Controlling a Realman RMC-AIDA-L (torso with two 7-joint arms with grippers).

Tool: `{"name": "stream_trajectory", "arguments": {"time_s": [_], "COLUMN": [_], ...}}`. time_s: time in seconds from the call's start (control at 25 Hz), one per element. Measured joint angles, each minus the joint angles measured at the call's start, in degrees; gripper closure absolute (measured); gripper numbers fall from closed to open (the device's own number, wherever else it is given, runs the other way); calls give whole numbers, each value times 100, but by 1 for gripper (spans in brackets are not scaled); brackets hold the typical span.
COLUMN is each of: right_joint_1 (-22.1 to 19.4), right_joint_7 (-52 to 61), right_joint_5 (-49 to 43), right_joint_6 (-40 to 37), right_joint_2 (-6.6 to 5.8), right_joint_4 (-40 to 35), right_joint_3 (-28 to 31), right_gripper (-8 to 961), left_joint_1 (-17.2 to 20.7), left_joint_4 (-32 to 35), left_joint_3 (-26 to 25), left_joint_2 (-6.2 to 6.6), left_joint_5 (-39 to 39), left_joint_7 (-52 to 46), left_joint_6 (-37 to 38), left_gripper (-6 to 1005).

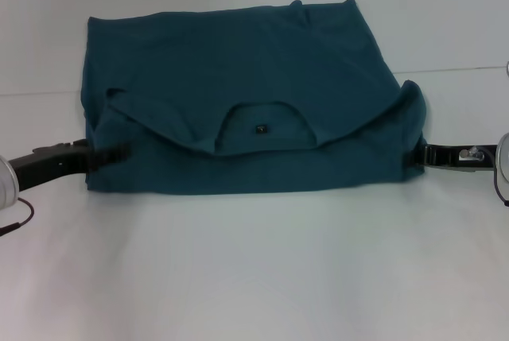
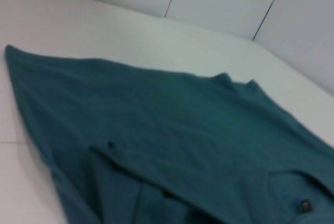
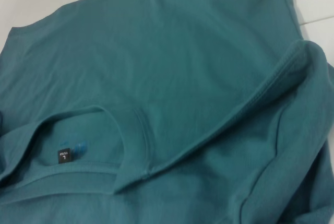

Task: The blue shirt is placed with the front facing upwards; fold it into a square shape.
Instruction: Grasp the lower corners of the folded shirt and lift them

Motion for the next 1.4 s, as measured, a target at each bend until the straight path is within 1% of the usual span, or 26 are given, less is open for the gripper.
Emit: {"name": "stream_trajectory", "arguments": {"time_s": [0.4, 0.6, 0.88, 1.32, 1.4], "right_joint_1": [-4, -11, -12, -21, -21], "right_joint_7": [-6, -7, -11, -30, -35], "right_joint_5": [0, 7, 65, 70, 72], "right_joint_6": [-35, -42, -59, -61, -61], "right_joint_2": [-10, -10, -21, -28, -28], "right_joint_4": [-1, -5, -10, -10, -10], "right_joint_3": [1, 2, 10, 10, 10], "right_gripper": [898, 898, 897, 897, 897], "left_joint_1": [7, -4, -6, 19, 19], "left_joint_4": [-51, -162, -167, -127, -116], "left_joint_3": [92, 264, 449, 542, 556], "left_joint_2": [-23, -32, -70, -95, -106], "left_joint_5": [340, 478, 483, 582, 662], "left_joint_7": [20, 21, 22, 22, 20], "left_joint_6": [-371, -628, -670, -636, -673], "left_gripper": [82, 83, 84, 86, 150]}}
